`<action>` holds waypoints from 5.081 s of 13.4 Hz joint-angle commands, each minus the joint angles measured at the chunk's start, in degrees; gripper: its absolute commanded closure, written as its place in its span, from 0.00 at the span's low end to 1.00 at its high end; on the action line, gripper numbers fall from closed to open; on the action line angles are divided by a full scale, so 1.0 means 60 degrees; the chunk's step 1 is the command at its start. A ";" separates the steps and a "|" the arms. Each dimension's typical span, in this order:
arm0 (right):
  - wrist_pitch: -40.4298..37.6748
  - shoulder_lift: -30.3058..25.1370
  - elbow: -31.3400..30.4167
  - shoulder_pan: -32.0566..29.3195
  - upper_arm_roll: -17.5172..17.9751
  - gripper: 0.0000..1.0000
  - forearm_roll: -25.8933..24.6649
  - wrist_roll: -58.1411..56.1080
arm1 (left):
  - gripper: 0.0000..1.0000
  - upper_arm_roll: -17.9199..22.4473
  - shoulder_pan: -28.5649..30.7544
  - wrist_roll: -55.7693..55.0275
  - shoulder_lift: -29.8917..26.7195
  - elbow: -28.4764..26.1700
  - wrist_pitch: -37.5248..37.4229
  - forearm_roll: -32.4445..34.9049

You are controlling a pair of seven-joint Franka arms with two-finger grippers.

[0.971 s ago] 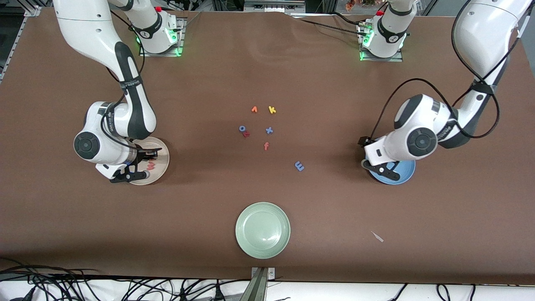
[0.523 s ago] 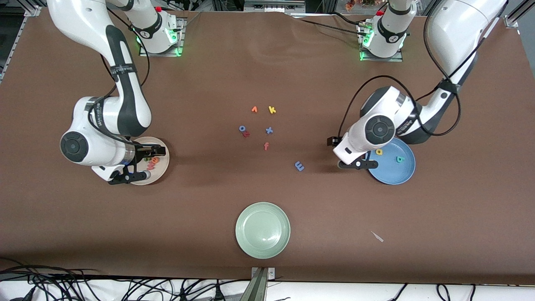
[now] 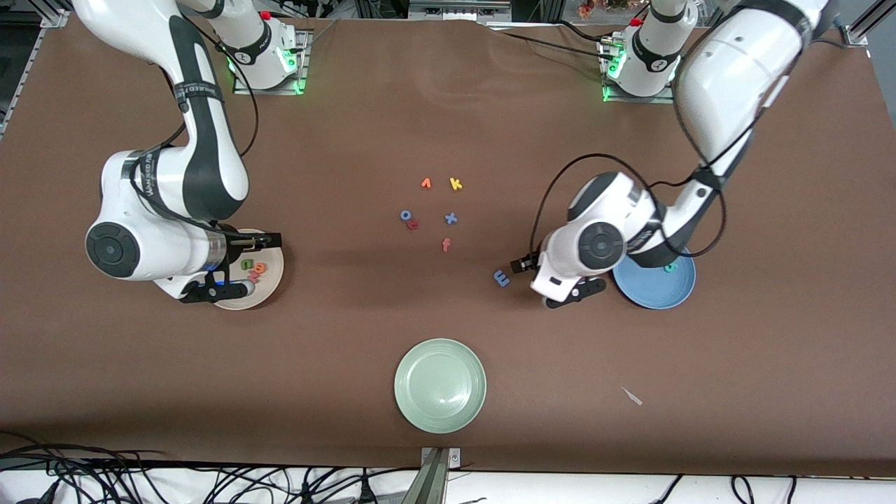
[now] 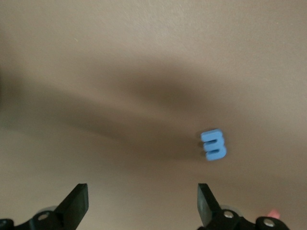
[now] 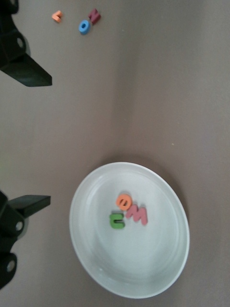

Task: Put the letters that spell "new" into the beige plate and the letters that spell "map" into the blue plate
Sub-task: 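Grasp the blue 3 with the left gripper while the right gripper retracts, then carry the blue 3 to the blue plate with the left gripper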

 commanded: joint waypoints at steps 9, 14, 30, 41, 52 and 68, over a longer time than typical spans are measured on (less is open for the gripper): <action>-0.1180 -0.3775 -0.0986 -0.2962 0.3376 0.00 -0.2251 0.1202 | 0.00 0.1700 -0.2429 -0.2956 0.1527 0.1894 0.0996 0.0059; -0.1449 -0.4700 -0.1014 -0.3857 0.3407 0.00 -0.2442 0.1100 | 0.32 0.1731 -0.2415 -0.2956 0.1527 0.1762 0.1612 0.0148; -0.0338 -0.4934 -0.1733 -0.4093 0.3245 0.00 -0.2852 0.0455 | 1.00 0.1731 -0.2196 -0.1319 0.1206 0.1733 -0.0069 0.0514; 0.0016 -0.4802 -0.1440 -0.4122 0.3245 0.00 -0.3101 0.0543 | 1.00 0.1687 -0.0410 0.5315 -0.0098 0.1689 -0.3324 0.0514; 0.0177 -0.4773 -0.1366 -0.4181 0.3172 0.00 -0.2647 0.0514 | 1.00 0.1702 0.1539 1.2669 -0.0084 0.1529 -0.3019 0.0573; 0.0177 -0.4656 -0.1381 -0.4181 0.3187 0.00 -0.2633 0.0514 | 0.00 0.1687 0.2200 1.3348 -0.0244 -0.0288 -0.1142 0.0543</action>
